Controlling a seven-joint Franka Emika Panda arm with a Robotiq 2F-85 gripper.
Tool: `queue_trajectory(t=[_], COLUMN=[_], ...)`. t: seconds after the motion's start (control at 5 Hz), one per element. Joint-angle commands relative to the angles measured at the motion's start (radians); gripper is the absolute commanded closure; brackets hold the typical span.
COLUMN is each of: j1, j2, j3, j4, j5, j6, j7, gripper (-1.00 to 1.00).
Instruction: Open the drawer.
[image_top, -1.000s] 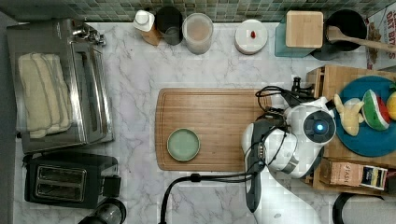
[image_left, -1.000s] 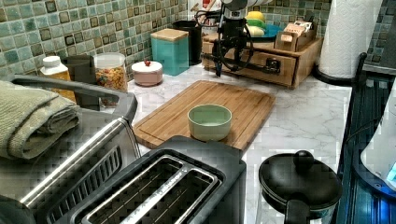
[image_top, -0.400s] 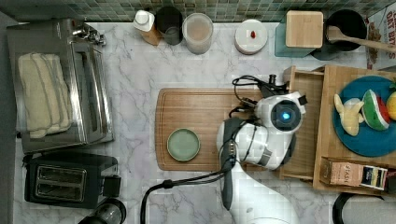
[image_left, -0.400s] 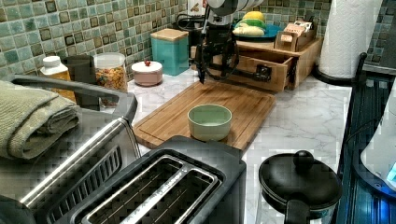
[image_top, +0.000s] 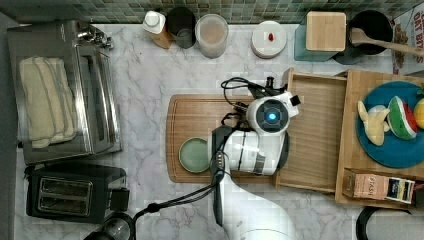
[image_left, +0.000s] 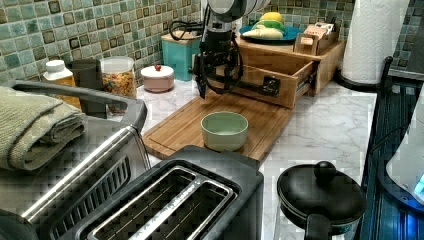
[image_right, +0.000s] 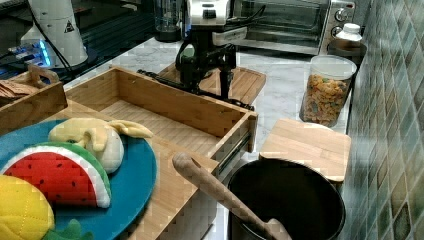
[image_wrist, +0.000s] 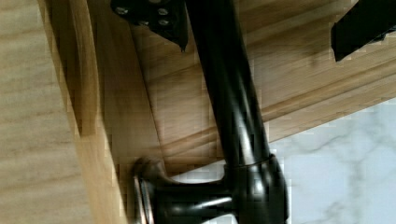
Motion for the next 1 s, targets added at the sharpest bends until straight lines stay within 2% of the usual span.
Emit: queue_trajectory(t=[0.2, 0.4, 1.0], j1=[0.190, 0.218, 0.212], j2=[0.023, 0.041, 0.041], j3=[0.144, 0.149, 0.154], j4=[0.072, 0.093, 0.093], j5=[0.036, 0.049, 0.045], j6=[-0.022, -0.008, -0.007], j7=[0.144, 0.191, 0.193], gripper=[-1.00, -1.00, -1.00])
